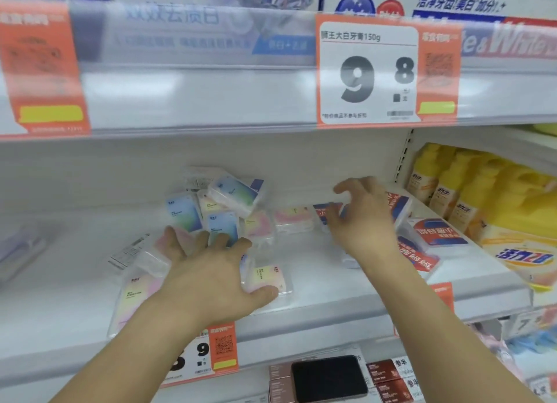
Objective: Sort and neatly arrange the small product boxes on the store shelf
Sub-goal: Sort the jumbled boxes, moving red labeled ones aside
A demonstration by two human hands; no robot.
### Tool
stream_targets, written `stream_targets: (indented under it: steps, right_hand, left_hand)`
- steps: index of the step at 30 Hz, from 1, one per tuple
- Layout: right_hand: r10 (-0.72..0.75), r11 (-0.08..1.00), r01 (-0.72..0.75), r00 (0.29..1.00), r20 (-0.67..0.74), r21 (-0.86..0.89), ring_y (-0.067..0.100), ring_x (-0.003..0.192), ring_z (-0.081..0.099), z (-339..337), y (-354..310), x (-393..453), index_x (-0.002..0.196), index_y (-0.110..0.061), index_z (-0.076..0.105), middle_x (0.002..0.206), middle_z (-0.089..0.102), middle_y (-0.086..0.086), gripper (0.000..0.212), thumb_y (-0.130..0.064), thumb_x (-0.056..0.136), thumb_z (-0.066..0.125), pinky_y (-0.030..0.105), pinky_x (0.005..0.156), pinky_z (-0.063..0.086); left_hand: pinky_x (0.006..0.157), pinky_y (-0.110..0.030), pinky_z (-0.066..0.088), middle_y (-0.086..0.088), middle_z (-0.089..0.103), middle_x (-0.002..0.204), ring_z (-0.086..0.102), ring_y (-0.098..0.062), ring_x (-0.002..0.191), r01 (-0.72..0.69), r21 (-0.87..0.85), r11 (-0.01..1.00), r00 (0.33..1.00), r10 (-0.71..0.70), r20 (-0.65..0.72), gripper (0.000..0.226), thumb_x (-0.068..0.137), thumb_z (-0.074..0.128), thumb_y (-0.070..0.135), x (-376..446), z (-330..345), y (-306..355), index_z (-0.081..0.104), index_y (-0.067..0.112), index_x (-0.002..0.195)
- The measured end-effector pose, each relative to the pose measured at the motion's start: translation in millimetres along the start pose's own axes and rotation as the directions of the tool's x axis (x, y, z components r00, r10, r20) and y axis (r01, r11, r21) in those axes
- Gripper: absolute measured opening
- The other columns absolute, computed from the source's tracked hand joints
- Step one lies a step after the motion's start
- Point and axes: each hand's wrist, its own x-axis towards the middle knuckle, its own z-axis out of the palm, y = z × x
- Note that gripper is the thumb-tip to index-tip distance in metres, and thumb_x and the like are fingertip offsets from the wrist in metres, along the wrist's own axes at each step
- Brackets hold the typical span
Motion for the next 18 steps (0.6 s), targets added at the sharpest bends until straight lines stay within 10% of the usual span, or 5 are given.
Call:
stream_targets:
  steps: [5, 12, 18]
  right_hand:
    - [-0.002, 0.981, 0.15, 0.651, 0.759, -0.126, 0.023, 0.151, 0.016, 39, -36, 35, 0.155, -0.034, 0.02, 0.164, 0.01, -0.001, 0.089, -0.001, 0.08, 0.056, 0.038, 0.105, 0.044]
    - [0.181, 0.872, 0.216, 0.691, 0.7, -0.439, 0.029, 0.106, 0.056, 58, -65, 31, 0.127, -0.016, 0.054, 0.11, 0.058, 0.004, 0.053, -0.044, 0.083, 0.063, 0.038, 0.088, 0.046]
    - [0.213, 0.961, 0.028, 0.565, 0.797, -0.276, 0.022, 0.095, 0.062, 30, -69, -1, 0.121, -0.017, 0.057, 0.116, 0.063, 0.004, 0.064, -0.07, 0.092, 0.036, 0.029, 0.069, 0.046]
  left_hand:
    - [0.106, -0.073, -0.012, 0.012, 0.004, 0.161, -0.012, -0.032, 0.148, 0.058, 0.069, 0.996, 0.997, -0.061, 0.04, 0.109, 0.054, 0.035, 0.097, -9, -8, -38, 0.01, 0.047, 0.148]
    - [0.114, -0.056, 0.025, 0.008, 0.002, 0.16, 0.002, -0.033, 0.147, 0.093, -0.186, 0.978, 0.994, -0.081, 0.068, 0.126, 0.033, 0.025, 0.105, -16, 10, -72, 0.01, 0.051, 0.146]
    - [0.11, -0.049, 0.034, 0.007, -0.004, 0.162, 0.018, -0.031, 0.145, 0.126, -0.22, 0.967, 0.992, -0.125, 0.019, 0.119, 0.039, 0.027, 0.102, -25, 12, -81, 0.01, 0.053, 0.146]
